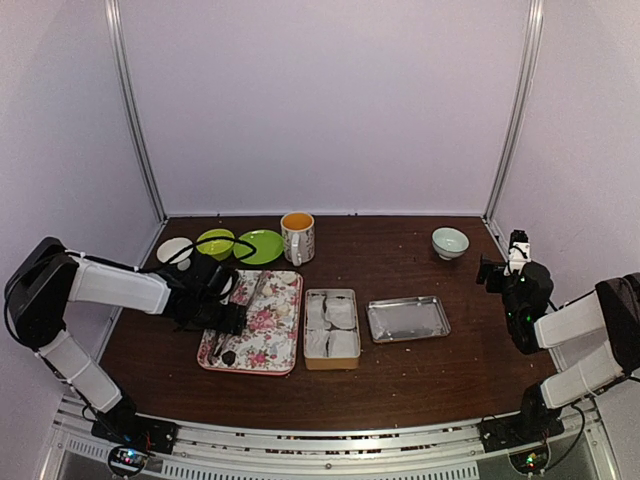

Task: Pack the chocolate

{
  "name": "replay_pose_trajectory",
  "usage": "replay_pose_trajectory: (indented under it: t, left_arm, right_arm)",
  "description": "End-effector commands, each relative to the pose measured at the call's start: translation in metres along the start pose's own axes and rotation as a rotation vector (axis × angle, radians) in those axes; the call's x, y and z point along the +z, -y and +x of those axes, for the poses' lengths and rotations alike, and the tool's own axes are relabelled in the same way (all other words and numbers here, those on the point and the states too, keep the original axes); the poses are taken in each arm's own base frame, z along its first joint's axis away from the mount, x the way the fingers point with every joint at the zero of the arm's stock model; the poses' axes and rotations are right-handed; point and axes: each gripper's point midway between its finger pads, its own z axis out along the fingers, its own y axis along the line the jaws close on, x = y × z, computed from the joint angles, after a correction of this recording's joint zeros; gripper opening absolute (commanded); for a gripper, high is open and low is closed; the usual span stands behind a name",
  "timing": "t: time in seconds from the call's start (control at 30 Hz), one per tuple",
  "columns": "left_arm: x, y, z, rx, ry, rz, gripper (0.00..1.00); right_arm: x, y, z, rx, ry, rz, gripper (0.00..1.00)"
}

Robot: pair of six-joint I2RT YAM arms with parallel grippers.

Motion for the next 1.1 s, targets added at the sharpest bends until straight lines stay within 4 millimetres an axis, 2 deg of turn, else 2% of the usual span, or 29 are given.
replay_pose_trajectory:
  t: [0.0, 0.2, 0.37, 0.63, 1.07]
  left_arm:
    - [-0.008, 0.004, -0.006, -0.032, 0.054, 0.021, 0.72]
    - [0.002, 0.003, 0.000, -0.029, 0.026, 0.000, 0.57]
    - [-0.001, 0.003, -0.007, -0.017, 0.018, -0.011, 0.52]
    - [-0.051, 0.001, -0.038, 0.041, 0.038, -0.031, 0.48]
    - [-0.119, 0.009, -0.044, 0.090, -0.021, 0.058, 0.45]
  right_arm:
    - [0.003, 0.003, -0.012, 0.017, 0.036, 0.019, 1.00]
    - [0.003, 0.003, -0.012, 0.017, 0.037, 0.019, 1.00]
    - [0.003, 0.003, -0.012, 0.017, 0.036, 0.019, 1.00]
    - [0.003, 0.003, -0.012, 0.016, 0.036, 0.019, 1.00]
    - [0.003, 0.003, -0.012, 0.017, 0.036, 0.019, 1.00]
